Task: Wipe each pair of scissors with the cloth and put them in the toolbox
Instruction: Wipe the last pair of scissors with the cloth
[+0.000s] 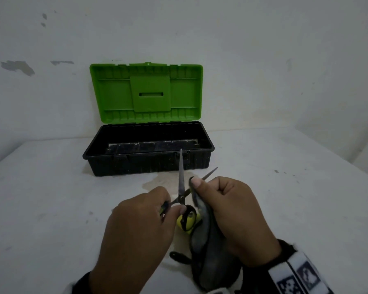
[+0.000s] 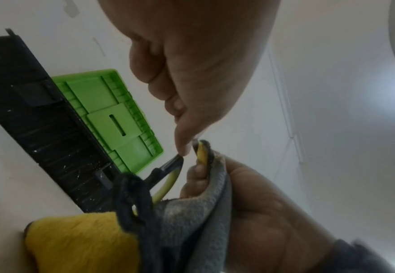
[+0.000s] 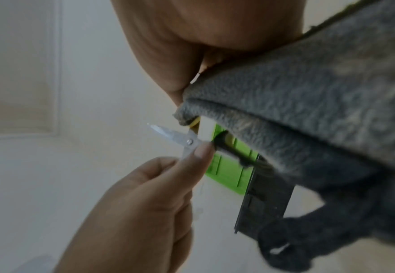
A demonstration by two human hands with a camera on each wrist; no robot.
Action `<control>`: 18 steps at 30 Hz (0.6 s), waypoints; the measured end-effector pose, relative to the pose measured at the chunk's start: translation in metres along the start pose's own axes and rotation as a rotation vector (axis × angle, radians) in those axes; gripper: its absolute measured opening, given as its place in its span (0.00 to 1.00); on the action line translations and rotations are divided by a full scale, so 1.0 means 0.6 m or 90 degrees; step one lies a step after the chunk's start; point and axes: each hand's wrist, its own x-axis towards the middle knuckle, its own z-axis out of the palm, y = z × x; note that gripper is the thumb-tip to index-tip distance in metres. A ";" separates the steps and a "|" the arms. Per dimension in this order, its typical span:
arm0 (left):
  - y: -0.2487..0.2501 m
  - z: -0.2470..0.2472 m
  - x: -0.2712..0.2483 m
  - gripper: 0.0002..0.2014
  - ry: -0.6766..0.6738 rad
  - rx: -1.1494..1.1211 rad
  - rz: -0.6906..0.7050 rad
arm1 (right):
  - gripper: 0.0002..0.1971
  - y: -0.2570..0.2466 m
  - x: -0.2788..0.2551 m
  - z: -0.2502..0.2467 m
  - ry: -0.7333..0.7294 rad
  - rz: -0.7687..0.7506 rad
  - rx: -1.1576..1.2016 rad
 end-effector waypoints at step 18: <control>-0.018 -0.003 -0.006 0.13 0.026 0.022 0.076 | 0.21 0.001 0.010 -0.010 -0.019 0.012 0.012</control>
